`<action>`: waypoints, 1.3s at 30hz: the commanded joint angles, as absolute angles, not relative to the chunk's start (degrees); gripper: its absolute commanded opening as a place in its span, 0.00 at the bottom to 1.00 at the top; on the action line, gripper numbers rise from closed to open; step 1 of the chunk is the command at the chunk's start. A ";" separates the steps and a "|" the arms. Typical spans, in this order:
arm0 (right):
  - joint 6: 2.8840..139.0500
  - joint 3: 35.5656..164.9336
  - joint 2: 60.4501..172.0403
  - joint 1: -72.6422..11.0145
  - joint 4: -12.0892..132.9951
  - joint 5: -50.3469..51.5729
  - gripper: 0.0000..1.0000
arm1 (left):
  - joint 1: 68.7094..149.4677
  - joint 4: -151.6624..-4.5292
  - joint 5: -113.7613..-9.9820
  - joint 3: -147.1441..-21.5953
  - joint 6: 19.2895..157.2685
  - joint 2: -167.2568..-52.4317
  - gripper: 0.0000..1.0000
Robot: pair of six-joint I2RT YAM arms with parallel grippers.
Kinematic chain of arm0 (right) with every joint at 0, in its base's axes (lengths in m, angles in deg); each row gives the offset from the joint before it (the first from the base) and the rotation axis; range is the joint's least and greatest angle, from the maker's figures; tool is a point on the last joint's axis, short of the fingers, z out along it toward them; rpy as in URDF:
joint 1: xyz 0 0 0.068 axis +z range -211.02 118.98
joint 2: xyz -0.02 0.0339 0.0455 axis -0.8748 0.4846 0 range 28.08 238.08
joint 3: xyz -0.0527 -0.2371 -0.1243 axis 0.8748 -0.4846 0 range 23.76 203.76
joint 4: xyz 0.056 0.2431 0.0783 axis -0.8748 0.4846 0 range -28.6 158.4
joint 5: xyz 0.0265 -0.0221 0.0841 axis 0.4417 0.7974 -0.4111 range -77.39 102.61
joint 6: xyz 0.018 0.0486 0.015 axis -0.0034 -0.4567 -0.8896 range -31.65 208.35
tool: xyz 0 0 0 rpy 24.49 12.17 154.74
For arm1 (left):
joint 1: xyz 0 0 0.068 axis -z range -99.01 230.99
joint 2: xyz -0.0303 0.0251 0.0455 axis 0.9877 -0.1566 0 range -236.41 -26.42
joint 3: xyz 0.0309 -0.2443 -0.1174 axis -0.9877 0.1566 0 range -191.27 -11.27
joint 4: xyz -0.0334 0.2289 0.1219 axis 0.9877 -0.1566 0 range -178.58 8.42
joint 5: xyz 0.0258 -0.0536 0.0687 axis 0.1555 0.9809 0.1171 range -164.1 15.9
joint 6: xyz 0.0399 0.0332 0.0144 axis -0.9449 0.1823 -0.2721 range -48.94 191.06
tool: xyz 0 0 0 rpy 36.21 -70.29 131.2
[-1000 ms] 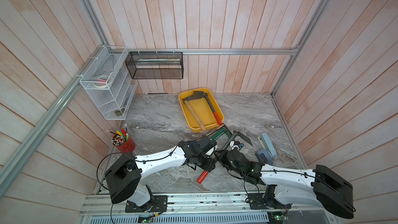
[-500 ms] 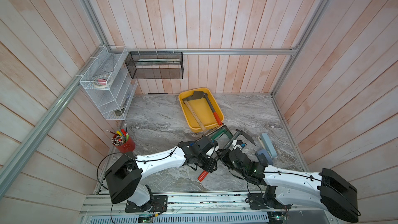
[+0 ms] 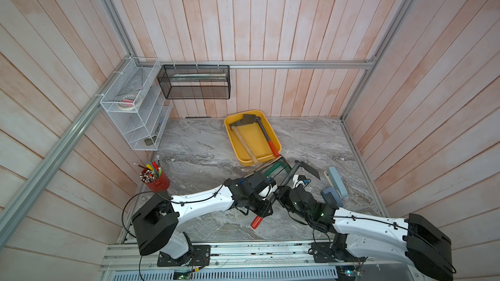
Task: Put the small hoe into the storage box
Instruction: Pick up the hoe from the center of the board.
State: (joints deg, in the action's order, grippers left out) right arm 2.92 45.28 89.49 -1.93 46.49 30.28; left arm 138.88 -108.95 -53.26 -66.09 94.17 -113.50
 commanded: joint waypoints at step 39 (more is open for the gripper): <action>11.33 46.95 80.91 -3.01 51.35 35.38 0.53 | 137.29 -108.65 -62.00 -66.19 96.00 -100.73 0.00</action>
State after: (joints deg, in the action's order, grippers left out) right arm 8.41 45.32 82.52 -2.67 48.13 33.26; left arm 137.83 -112.89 -60.89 -65.83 97.01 -104.04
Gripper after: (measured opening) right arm 0.526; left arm 0.285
